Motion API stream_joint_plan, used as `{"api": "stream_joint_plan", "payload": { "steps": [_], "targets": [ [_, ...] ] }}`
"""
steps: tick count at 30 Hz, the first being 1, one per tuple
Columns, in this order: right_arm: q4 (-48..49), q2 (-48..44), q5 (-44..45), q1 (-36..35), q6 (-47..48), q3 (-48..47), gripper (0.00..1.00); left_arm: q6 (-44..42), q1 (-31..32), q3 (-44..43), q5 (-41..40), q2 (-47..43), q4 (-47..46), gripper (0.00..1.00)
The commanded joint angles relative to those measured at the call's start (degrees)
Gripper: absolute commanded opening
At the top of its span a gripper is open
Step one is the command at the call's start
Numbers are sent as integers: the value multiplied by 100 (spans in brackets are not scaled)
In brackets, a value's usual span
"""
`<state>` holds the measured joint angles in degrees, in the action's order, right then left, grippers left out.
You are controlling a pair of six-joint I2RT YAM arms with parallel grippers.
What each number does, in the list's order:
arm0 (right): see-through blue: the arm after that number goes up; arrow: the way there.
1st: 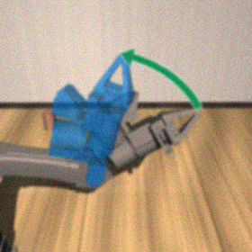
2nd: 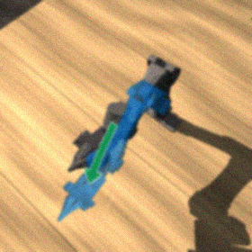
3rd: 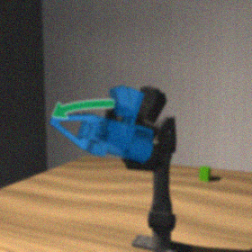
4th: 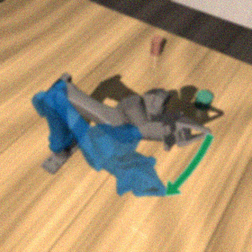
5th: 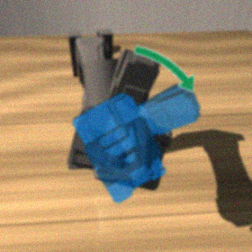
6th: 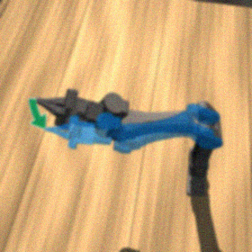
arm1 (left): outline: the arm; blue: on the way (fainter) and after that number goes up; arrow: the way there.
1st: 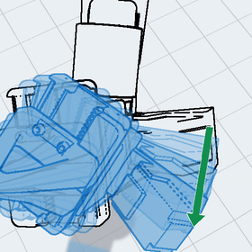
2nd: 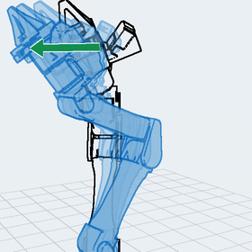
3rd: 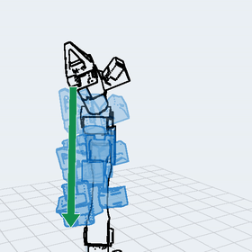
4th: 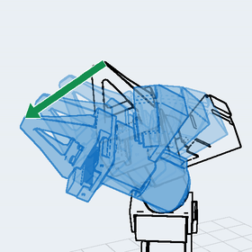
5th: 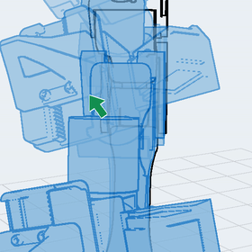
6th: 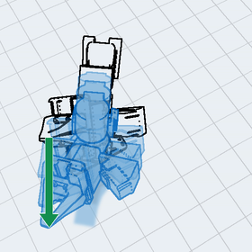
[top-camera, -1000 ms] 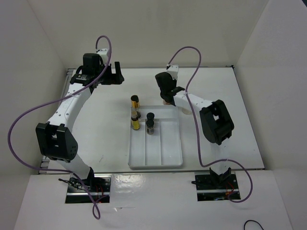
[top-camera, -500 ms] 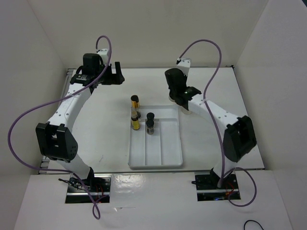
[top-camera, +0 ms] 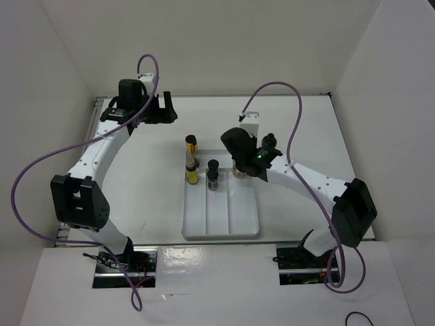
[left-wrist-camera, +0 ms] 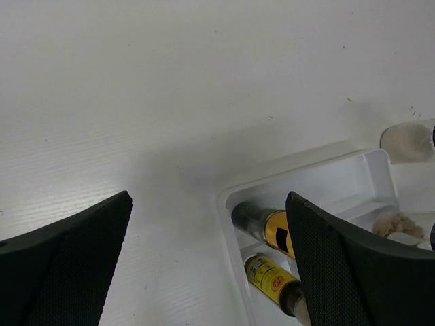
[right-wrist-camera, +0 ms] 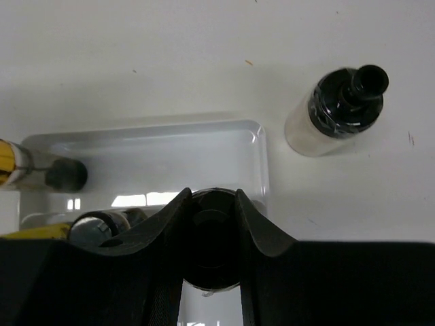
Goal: Organize the condiment bottles
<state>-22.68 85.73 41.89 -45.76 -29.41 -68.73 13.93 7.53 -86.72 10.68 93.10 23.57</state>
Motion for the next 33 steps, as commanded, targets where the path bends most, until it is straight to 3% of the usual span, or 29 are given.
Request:
{"api": "stream_joint_plan", "payload": {
  "steps": [1,11,28,33],
  "targets": [
    [-210,-548,250,-47,-451,61,0,110,-32,41,110,-284,-239,100],
    [-26,-524,170,-337,-829,773,0,110,-32,94,57,-336,-239,100],
    [738,373,988,-601,-804,773,0,110,-32,146,57,-336,-239,100],
    [888,690,1049,-548,-655,694,6,110,-32,146,57,-336,-239,100]
  ]
}}
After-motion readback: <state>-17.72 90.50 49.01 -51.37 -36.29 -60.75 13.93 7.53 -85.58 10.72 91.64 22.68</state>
